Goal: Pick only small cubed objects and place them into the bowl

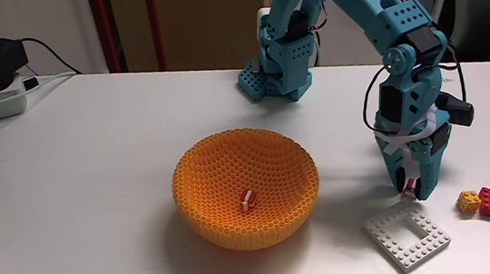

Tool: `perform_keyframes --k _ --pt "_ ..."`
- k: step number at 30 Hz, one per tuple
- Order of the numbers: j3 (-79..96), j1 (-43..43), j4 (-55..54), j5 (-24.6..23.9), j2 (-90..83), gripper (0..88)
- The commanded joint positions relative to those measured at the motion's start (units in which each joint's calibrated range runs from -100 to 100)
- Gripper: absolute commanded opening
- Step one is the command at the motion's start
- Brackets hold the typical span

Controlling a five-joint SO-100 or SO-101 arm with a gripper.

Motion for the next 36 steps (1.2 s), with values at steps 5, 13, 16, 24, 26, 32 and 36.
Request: perform_keyframes --k 5,13,16,24,26,32,36 --pt "-1.5 0.23 -0.51 0.49 0.19 4.5" --pt "-1.5 0.41 1.49 0.0 -2.18 0.1" --pt "-0.06 0.97 3.66 -0.15 -8.24 0.1" --pt "4.18 9.08 8.09 1.81 -24.05 0.4" --pt "5.72 13.46 8.52 3.08 -27.93 0.6" --pt "7.17 31.64 8.96 7.47 -36.17 1.5" --pt "7.26 42.63 8.87 10.16 -37.59 1.4"
